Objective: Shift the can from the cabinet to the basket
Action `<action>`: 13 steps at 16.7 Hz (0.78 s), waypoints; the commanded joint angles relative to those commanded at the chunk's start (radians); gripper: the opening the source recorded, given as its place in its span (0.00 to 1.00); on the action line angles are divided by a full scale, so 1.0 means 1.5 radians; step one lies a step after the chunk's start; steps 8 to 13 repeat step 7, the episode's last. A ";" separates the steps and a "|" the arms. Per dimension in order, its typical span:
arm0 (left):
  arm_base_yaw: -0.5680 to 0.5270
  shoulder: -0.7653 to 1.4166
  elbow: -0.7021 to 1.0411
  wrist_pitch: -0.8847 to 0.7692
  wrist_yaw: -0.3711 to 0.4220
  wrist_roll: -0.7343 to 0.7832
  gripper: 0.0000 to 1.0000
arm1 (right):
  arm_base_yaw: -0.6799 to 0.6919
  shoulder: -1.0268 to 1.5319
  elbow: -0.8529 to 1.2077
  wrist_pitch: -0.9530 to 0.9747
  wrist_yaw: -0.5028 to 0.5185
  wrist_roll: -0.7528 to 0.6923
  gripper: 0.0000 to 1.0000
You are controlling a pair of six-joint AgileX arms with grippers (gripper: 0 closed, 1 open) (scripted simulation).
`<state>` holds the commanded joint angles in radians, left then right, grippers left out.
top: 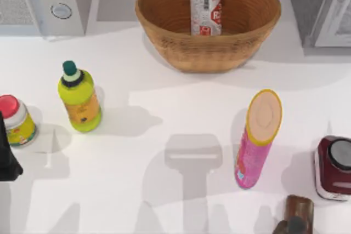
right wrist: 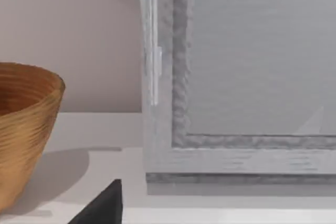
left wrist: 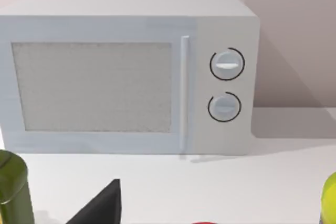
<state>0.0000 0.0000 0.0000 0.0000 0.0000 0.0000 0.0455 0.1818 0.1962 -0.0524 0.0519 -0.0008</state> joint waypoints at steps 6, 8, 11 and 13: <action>0.000 0.000 0.000 0.000 0.000 0.000 1.00 | -0.030 -0.121 -0.131 0.035 -0.035 0.001 1.00; 0.000 0.000 0.000 0.000 0.000 0.000 1.00 | -0.030 -0.121 -0.131 0.035 -0.035 0.001 1.00; 0.000 0.000 0.000 0.000 0.000 0.000 1.00 | -0.030 -0.121 -0.131 0.035 -0.035 0.001 1.00; 0.000 0.000 0.000 0.000 0.000 0.000 1.00 | -0.030 -0.121 -0.131 0.035 -0.035 0.001 1.00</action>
